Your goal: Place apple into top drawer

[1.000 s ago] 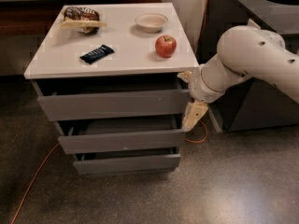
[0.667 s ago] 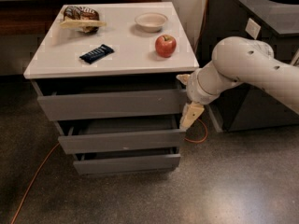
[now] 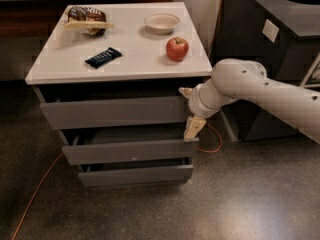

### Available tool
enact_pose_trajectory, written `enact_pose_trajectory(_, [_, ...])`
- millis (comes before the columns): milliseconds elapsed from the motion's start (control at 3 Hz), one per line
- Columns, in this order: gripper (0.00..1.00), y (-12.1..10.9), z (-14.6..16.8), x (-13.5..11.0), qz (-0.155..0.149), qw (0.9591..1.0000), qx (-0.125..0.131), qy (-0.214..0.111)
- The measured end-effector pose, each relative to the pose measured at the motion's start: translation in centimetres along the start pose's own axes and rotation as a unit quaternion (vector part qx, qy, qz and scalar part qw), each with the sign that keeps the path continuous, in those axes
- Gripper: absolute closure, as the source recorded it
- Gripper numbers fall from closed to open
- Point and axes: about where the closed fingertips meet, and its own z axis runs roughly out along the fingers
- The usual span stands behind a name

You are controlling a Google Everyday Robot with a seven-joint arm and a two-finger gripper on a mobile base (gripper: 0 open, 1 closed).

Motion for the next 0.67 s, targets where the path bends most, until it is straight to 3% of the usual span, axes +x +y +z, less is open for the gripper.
enact_pose_trajectory(333, [0.0,-1.9,3.6,0.4,-0.013,0.9999,0.006,-0.004])
enact_pose_trajectory(667, [0.0,-3.3,5.2,0.6,-0.018,0.9998,0.01,-0.005])
